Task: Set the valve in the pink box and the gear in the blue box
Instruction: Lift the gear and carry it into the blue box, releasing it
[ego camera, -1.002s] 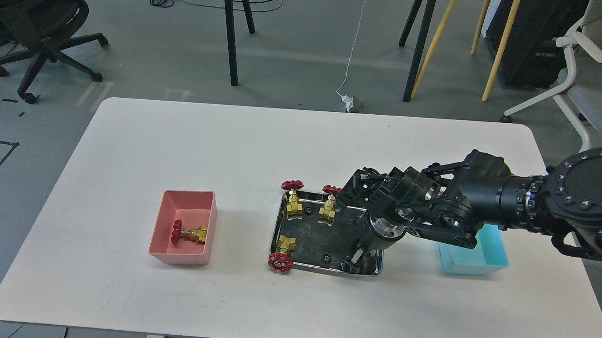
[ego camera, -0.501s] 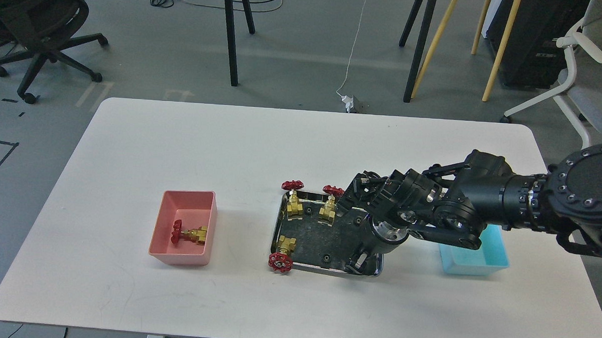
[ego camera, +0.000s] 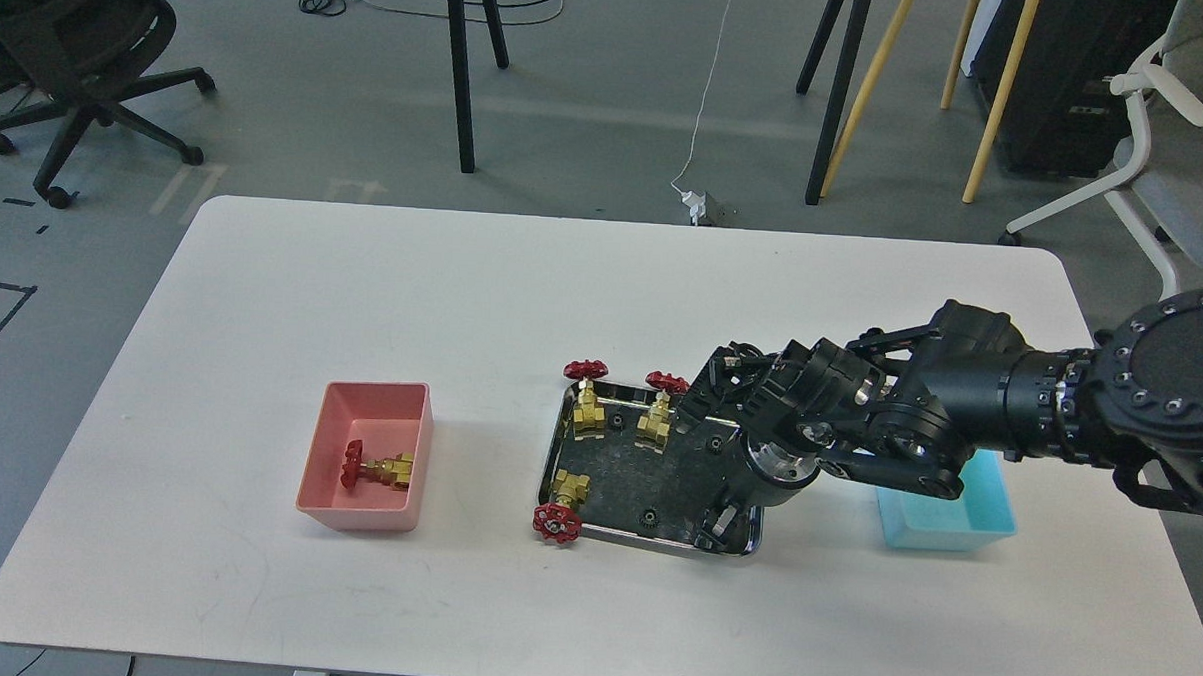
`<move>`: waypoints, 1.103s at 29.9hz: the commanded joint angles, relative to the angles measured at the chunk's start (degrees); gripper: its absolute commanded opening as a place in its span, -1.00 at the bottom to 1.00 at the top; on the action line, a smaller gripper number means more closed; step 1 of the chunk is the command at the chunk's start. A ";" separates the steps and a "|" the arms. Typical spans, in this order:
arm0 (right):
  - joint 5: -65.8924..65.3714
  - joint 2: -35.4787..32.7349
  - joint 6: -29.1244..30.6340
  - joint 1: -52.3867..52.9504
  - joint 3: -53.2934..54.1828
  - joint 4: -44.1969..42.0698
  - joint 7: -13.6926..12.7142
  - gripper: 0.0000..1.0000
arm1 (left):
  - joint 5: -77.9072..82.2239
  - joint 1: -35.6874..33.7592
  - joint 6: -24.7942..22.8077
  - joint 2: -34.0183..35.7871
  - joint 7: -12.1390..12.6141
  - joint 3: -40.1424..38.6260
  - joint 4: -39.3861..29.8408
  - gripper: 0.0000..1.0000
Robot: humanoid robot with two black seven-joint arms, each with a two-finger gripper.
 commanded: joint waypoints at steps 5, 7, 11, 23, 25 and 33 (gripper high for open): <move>4.09 -5.12 0.01 5.55 9.77 -0.01 2.11 -0.85 | -0.09 0.09 0.00 -0.01 0.00 0.00 0.00 0.97; 5.50 -9.42 0.01 6.69 12.77 0.43 2.11 -0.84 | 0.00 0.09 0.00 -0.18 0.09 0.00 0.00 0.97; 6.30 -20.22 0.01 7.14 15.32 5.69 2.20 -0.84 | -0.09 0.09 0.00 -0.18 0.09 -0.09 0.00 0.97; 5.86 -48.46 0.01 -1.37 15.94 17.05 2.29 -0.83 | -0.09 0.00 0.00 -0.89 0.18 -0.18 -0.27 0.97; 5.78 -49.87 0.01 -3.75 16.30 16.26 2.29 -0.83 | -0.09 0.00 0.00 -0.89 0.18 -0.26 -0.09 0.97; 5.77 -46.46 0.01 -12.45 21.21 10.29 2.02 -0.67 | -0.09 0.00 0.00 -0.89 0.18 -0.88 -0.27 0.97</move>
